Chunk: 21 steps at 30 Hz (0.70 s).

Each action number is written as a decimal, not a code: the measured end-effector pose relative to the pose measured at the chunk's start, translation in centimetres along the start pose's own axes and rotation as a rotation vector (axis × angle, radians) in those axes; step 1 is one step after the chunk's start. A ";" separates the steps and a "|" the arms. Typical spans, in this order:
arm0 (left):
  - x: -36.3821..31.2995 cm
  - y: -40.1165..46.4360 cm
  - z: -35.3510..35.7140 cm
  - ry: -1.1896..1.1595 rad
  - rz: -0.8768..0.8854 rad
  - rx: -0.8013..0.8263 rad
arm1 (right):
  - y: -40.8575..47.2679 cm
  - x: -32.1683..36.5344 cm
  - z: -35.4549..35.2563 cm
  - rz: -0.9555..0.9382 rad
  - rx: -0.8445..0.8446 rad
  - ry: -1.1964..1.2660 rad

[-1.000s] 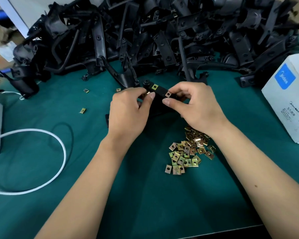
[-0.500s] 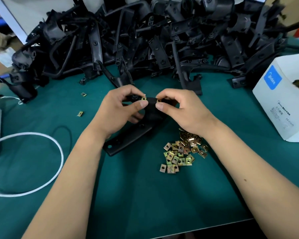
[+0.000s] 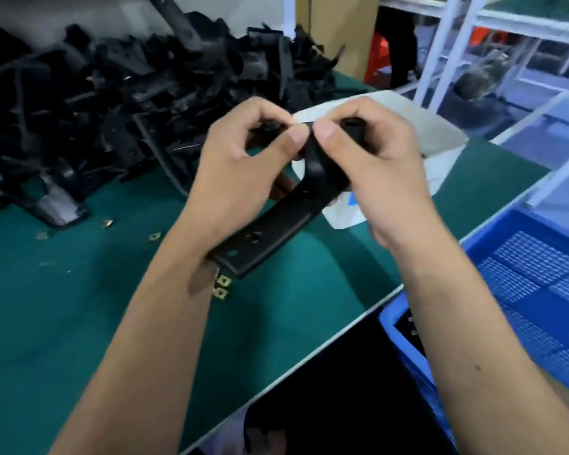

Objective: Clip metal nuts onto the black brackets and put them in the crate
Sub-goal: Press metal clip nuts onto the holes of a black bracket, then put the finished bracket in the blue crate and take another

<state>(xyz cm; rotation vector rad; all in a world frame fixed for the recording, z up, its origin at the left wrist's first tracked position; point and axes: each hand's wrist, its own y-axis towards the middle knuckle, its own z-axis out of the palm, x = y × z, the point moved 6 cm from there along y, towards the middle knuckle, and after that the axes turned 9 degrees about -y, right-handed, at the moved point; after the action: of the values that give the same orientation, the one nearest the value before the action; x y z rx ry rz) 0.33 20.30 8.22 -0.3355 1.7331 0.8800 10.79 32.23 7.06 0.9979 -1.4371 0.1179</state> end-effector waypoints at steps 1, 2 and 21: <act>-0.1 0.5 3.3 -0.057 -0.016 0.059 | -0.7 -0.7 -3.2 0.026 -0.064 0.039; -0.2 0.8 7.3 -0.102 -0.040 0.131 | -1.7 -1.5 -7.0 0.059 -0.140 0.070; 19.4 -14.4 37.3 0.620 -0.463 0.930 | -36.2 -30.9 -30.5 1.494 -0.549 -0.367</act>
<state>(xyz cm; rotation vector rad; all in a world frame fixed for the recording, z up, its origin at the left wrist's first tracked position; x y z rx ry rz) 28.66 40.63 -19.41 -0.3662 2.2828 -0.4480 50.12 44.08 -31.78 -0.6779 -2.1183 0.5949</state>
